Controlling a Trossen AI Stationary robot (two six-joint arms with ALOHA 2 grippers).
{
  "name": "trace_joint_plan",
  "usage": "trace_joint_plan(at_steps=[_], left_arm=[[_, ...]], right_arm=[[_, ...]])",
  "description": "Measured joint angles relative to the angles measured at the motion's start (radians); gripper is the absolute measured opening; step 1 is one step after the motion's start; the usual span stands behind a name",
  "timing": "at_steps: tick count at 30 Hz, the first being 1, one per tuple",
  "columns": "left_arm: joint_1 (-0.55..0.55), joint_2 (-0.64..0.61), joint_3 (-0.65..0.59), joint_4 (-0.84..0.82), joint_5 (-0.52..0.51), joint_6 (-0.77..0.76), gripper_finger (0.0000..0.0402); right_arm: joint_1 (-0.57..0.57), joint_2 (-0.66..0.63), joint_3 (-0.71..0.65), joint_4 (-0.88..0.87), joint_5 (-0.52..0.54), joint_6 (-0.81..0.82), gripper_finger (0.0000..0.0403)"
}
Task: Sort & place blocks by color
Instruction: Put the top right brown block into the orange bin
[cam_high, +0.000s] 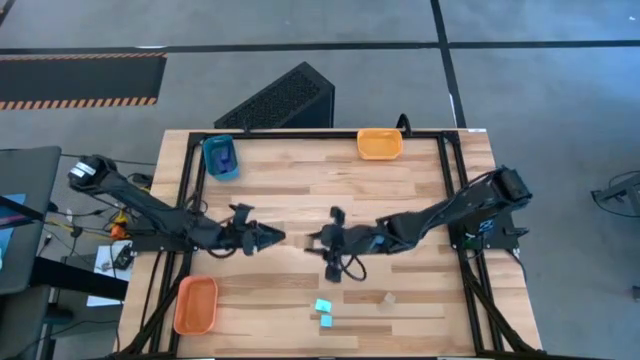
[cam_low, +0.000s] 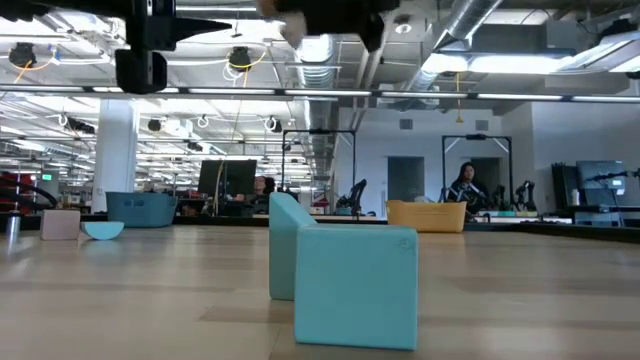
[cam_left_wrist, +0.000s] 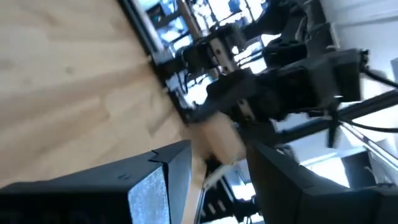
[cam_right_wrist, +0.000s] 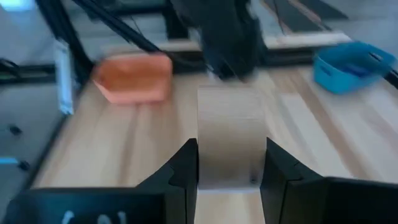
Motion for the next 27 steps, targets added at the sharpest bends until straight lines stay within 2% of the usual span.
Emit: trace_joint_plan(at_steps=[4,8,15,19,23,27], left_arm=[[-0.014,0.042,0.017,-0.016,-0.046,-0.098,0.0147],[-0.003,0.060,0.018,-0.022,-0.049,-0.153,0.0179],[0.030,0.059,0.018,-0.008,0.002,-0.117,0.0230],[0.048,0.056,0.019,0.002,0.068,-0.106,0.0233],[0.049,0.039,0.019,0.034,0.127,-0.048,0.0225],[0.053,0.023,0.017,0.020,0.128,-0.034,0.0213]], right_arm=[[0.017,0.053,0.012,0.111,0.023,-0.002,0.0117],[0.021,0.108,0.088,0.063,0.026,-0.049,0.0117],[0.027,0.173,0.207,-0.015,0.091,-0.155,0.0117],[0.026,0.178,0.222,-0.027,0.145,-0.165,0.0117],[0.014,0.178,0.224,-0.057,0.258,-0.166,0.0117],[0.006,0.177,0.224,-0.058,0.299,-0.209,0.0117]])
